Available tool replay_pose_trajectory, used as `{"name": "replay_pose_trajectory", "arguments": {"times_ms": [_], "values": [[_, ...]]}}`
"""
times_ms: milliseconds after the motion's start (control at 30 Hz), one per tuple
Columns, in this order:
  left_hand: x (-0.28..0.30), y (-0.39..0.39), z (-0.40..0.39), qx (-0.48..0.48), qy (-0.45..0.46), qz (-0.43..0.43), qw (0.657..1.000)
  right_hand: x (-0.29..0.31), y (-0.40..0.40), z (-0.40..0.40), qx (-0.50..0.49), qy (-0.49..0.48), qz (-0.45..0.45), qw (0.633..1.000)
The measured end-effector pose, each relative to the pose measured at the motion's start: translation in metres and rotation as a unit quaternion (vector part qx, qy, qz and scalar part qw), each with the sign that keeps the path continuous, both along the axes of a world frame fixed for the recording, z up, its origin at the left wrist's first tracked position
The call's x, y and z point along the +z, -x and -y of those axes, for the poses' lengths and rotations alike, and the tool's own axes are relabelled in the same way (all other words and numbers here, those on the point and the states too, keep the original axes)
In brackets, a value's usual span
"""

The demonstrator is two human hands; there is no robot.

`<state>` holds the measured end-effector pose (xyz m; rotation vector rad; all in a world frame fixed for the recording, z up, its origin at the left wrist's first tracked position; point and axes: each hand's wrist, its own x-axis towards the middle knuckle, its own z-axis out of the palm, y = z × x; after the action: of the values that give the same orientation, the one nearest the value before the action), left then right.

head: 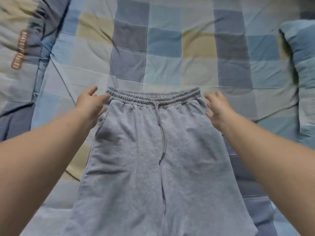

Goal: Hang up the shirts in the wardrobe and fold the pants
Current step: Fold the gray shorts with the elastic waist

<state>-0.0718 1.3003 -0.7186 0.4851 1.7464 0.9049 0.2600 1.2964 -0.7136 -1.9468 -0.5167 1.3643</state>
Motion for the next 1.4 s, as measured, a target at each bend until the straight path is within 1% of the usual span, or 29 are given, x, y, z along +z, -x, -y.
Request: {"name": "replay_pose_trajectory", "arguments": {"times_ms": [100,200,300,400,467,567,733,900,967,1067,1133,1167,1300,1400], "values": [[-0.021,0.020,0.025,-0.002,0.020,-0.024,1.000,-0.022,0.030,0.014,0.076,0.023,0.035,0.996],[-0.037,0.047,0.065,-0.005,0.054,-0.053,0.997,-0.035,0.079,0.032,0.171,0.040,0.039,0.984],[-0.048,0.076,0.109,-0.068,0.088,-0.134,0.985,-0.040,0.141,0.042,0.268,0.025,0.039,0.962],[-0.057,0.096,0.152,-0.158,0.118,-0.180,0.964,-0.042,0.205,0.047,0.370,0.006,0.052,0.927],[-0.064,0.101,0.178,-0.243,0.137,-0.202,0.939,-0.045,0.238,0.049,0.440,-0.009,0.087,0.894],[-0.073,0.110,0.214,-0.345,0.120,-0.220,0.904,-0.051,0.282,0.056,0.525,-0.013,0.120,0.843],[-0.079,0.102,0.247,-0.451,0.059,-0.273,0.848,-0.062,0.313,0.066,0.597,0.052,0.193,0.777],[-0.066,0.088,0.271,-0.506,0.027,-0.267,0.819,-0.068,0.324,0.079,0.626,0.090,0.268,0.727],[-0.055,0.080,0.280,-0.517,0.007,-0.244,0.821,-0.071,0.323,0.083,0.609,0.092,0.282,0.736],[-0.034,0.059,0.292,-0.480,-0.024,-0.197,0.855,-0.069,0.316,0.088,0.536,0.055,0.288,0.792],[-0.018,0.041,0.299,-0.448,-0.043,-0.176,0.875,-0.065,0.306,0.088,0.493,0.022,0.304,0.815],[-0.011,0.032,0.302,-0.441,-0.053,-0.168,0.880,-0.062,0.297,0.085,0.476,0.006,0.310,0.823],[0.012,-0.012,0.308,-0.449,-0.090,-0.158,0.875,-0.046,0.258,0.072,0.443,-0.053,0.308,0.840],[0.020,-0.044,0.305,-0.467,-0.102,-0.166,0.863,-0.035,0.233,0.070,0.436,-0.060,0.264,0.859]]}}
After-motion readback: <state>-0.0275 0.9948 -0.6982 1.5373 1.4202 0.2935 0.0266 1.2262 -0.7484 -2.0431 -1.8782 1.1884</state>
